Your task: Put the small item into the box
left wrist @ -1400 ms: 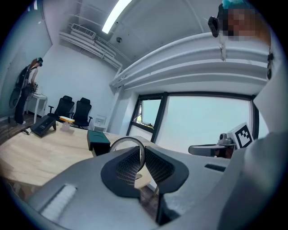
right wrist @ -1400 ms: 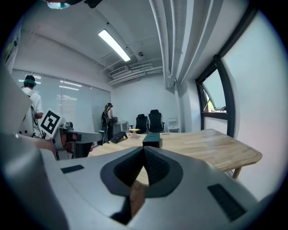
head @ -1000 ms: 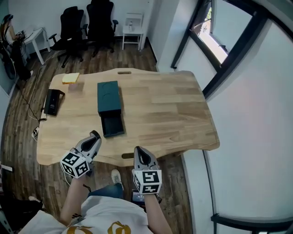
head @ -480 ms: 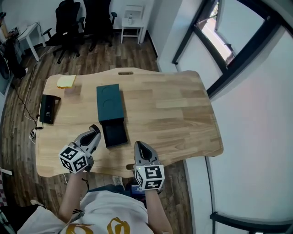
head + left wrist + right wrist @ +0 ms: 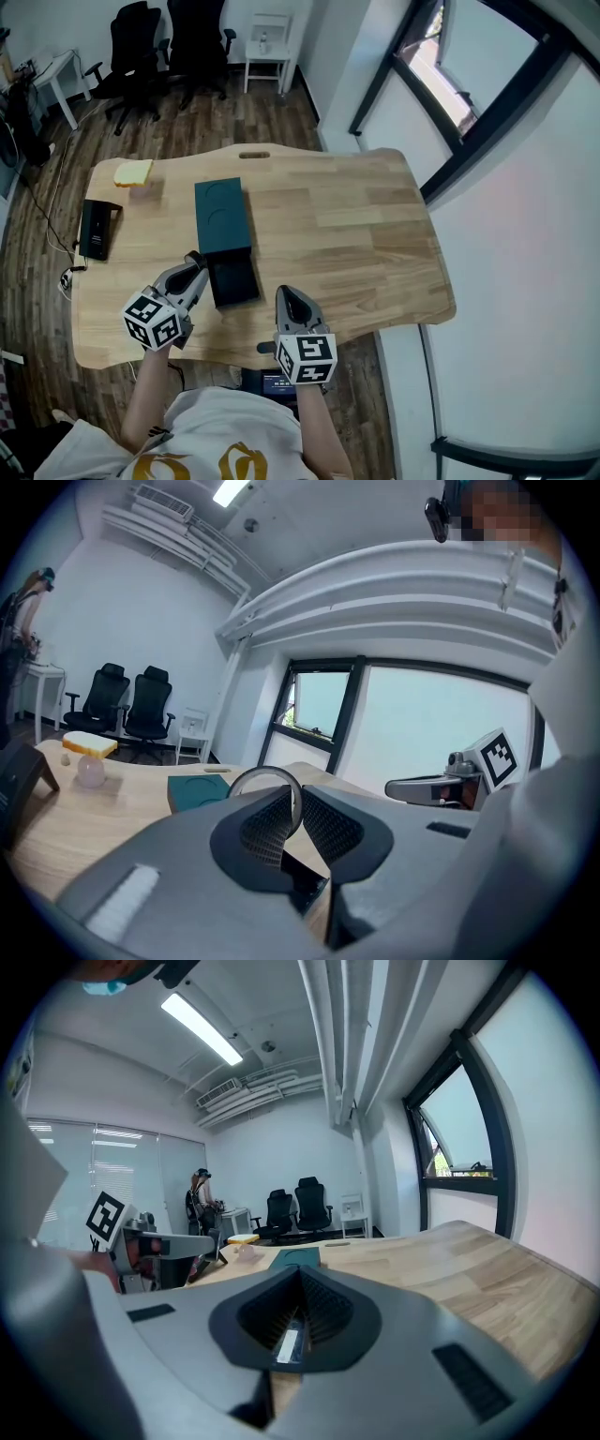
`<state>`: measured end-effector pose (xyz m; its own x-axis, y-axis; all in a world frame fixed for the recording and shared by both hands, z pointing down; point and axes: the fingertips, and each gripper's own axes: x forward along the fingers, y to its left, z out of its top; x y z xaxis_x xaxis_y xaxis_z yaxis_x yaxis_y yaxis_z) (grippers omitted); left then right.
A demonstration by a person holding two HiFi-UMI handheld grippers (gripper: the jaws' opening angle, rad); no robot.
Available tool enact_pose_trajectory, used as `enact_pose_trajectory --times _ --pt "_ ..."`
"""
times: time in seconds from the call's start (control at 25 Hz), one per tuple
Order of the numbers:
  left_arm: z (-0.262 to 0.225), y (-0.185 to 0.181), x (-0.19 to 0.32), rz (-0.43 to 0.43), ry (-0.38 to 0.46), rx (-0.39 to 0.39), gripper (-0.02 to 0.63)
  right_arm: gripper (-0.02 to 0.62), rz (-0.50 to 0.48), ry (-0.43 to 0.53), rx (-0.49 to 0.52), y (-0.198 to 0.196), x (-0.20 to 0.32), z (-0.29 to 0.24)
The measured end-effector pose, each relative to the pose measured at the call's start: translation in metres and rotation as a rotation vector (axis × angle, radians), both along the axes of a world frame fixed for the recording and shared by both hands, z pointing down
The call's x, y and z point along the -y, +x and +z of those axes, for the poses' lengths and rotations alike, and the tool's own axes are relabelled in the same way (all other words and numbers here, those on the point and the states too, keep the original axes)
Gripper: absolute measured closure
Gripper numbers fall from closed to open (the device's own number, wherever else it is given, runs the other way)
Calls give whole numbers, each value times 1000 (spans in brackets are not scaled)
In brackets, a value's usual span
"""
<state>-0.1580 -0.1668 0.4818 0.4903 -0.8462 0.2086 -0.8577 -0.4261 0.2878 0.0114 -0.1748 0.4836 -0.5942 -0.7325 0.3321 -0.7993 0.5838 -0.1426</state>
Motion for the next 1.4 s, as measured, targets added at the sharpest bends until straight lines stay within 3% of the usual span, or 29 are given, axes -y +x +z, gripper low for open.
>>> enact_pose_trajectory --times 0.48,1.12,1.4 --pt "18 5 13 19 -51 28 568 591 -14 -37 17 -4 18 18" --pt "94 15 40 63 -268 40 568 591 -61 -133 -30 -14 52 67" --pt "128 34 47 137 -399 66 568 591 -67 -169 -26 -11 60 82"
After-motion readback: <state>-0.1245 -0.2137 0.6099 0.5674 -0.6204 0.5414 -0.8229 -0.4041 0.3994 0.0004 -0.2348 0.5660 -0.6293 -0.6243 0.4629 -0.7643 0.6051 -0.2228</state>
